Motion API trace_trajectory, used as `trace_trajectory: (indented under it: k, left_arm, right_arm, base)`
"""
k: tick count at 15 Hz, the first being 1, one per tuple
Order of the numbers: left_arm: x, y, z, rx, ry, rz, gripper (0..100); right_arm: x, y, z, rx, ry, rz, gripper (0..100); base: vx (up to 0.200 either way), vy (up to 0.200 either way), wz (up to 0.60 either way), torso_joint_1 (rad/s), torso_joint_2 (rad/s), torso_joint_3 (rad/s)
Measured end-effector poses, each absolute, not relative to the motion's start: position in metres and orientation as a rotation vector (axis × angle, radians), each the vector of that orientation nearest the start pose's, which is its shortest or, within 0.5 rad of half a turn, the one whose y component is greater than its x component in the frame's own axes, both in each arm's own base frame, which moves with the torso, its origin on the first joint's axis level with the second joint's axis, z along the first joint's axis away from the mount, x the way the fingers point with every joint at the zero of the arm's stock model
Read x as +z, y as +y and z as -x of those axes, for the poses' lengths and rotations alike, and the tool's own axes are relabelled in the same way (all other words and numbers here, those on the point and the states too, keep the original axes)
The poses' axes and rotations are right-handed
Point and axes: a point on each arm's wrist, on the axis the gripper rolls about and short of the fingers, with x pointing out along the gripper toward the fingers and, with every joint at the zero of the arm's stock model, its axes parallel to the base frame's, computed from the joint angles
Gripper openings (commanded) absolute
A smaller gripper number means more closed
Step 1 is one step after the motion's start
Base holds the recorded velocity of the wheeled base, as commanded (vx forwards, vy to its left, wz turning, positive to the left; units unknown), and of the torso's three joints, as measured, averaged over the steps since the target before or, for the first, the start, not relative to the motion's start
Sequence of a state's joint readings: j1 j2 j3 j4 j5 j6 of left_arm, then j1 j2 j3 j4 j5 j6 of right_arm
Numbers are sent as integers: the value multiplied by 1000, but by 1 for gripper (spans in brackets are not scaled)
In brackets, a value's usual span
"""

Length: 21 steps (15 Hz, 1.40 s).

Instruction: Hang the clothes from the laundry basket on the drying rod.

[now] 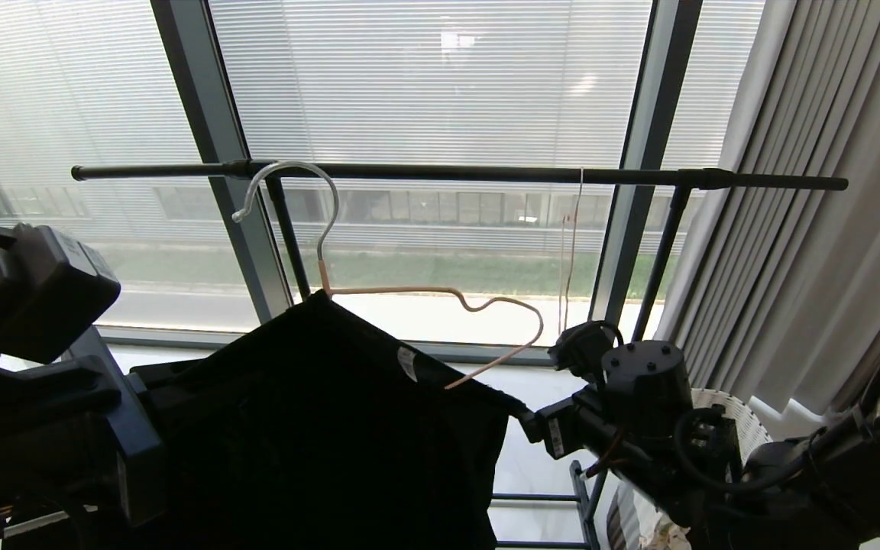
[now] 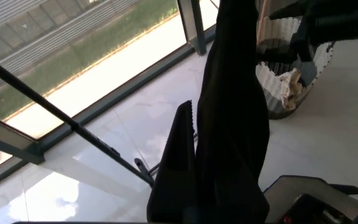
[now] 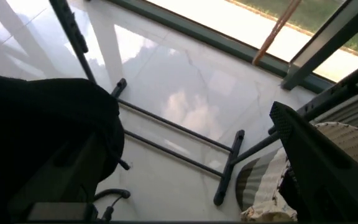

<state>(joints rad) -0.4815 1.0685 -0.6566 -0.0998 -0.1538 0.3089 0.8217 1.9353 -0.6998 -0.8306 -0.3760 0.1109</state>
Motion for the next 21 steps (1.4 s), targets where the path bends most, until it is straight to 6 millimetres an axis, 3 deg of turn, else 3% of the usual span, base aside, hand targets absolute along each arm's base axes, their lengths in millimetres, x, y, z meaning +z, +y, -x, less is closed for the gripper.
trace_trajectory:
  k: [5,10,16,21]
  left_arm:
    - [214,-67,-121,-690,247,-419,0]
    - [201,-71,-128,-703,312,-431,0]
    - [194,-82,-147,-710,363,-438,0]
    - [200,-103,-155,-782,242,-428,0]
  right_arm:
    - [124,190,-263,285,288,146,100]
    - [161,185,-265,346,201,87,100]
    - [230,174,-243,478,137,46,100]
    - [254,156,-208,599,185,80,100]
  base:
    - [0,0,0,0,0,0]
    - [0,0,0,0,0,0]
    - [0,0,0,0,0,0]
    - [0,0,0,0,0,0]
